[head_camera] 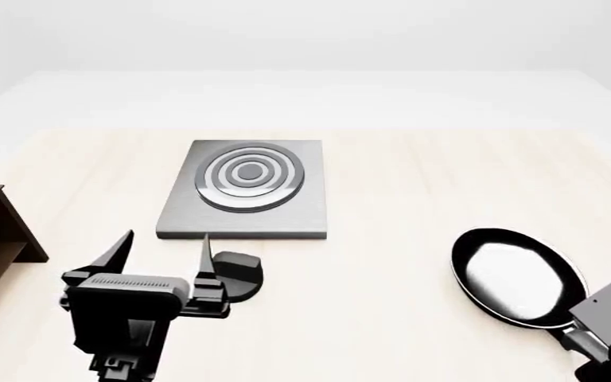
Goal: Turn on the stove and put the frying pan on it.
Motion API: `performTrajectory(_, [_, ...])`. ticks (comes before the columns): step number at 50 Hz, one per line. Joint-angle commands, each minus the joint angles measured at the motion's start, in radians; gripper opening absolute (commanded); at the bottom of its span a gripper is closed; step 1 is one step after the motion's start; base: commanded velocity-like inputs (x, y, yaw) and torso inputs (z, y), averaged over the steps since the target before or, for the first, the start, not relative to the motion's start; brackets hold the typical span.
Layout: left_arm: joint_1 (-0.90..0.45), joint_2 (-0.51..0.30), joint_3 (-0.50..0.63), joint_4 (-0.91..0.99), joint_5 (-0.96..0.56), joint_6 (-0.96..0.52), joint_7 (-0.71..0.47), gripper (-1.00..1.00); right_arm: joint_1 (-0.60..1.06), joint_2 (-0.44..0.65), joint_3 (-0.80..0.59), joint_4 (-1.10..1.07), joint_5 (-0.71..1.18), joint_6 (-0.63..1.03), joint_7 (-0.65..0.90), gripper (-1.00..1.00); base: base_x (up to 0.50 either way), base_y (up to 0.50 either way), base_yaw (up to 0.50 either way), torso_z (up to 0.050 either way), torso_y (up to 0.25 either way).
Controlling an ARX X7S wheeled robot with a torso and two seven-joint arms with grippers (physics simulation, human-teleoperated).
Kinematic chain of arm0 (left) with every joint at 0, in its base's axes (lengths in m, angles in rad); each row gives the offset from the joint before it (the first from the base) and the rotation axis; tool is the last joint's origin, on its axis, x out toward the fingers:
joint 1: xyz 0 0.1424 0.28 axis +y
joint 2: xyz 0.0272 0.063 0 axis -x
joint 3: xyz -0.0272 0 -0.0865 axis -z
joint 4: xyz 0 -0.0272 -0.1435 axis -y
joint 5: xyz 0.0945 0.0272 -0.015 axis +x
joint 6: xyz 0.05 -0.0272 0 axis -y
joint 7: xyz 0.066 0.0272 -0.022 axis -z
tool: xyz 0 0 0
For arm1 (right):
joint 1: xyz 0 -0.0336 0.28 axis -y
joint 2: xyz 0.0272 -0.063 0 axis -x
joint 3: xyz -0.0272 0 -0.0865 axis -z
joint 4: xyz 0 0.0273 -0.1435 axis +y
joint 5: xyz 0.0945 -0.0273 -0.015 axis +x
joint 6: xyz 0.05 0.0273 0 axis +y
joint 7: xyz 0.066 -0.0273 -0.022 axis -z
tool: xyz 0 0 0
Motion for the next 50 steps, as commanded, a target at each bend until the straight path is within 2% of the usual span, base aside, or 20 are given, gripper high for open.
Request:
performTrajectory(1, [0.002,-0.004,-0.002,0.004,-0.006,0.002,-0.004,1.00,0.027,0.028,0.024,-0.079,0.004,0.019,0.002,-1.00,0.00,0.00,0.00,0.000,0.000])
performTrajectory(12, [0.005,-0.010,-0.005,0.012,-0.014,0.004,-0.007,1.00,0.163,0.099,0.071,-0.248,0.007,0.163,-0.057,-1.00,0.00,0.00,0.00,0.000,0.000])
performTrajectory(25, [0.003,-0.017,-0.010,0.027,-0.025,-0.005,-0.013,1.00,0.305,0.114,0.130,-0.326,-0.023,0.276,-0.118,-1.00,0.00,0.00,0.00,0.000,0.000])
performTrajectory(38, [-0.001,-0.022,-0.016,0.033,-0.037,-0.009,-0.018,1.00,0.418,0.087,0.170,-0.362,-0.064,0.362,-0.161,-1.00,0.00,0.00,0.00,0.000,0.001])
performTrajectory(50, [0.005,-0.025,-0.015,0.028,-0.039,0.003,-0.019,1.00,0.499,-0.005,0.192,-0.336,-0.105,0.371,-0.195,-1.00,0.00,0.00,0.00,0.000,0.001])
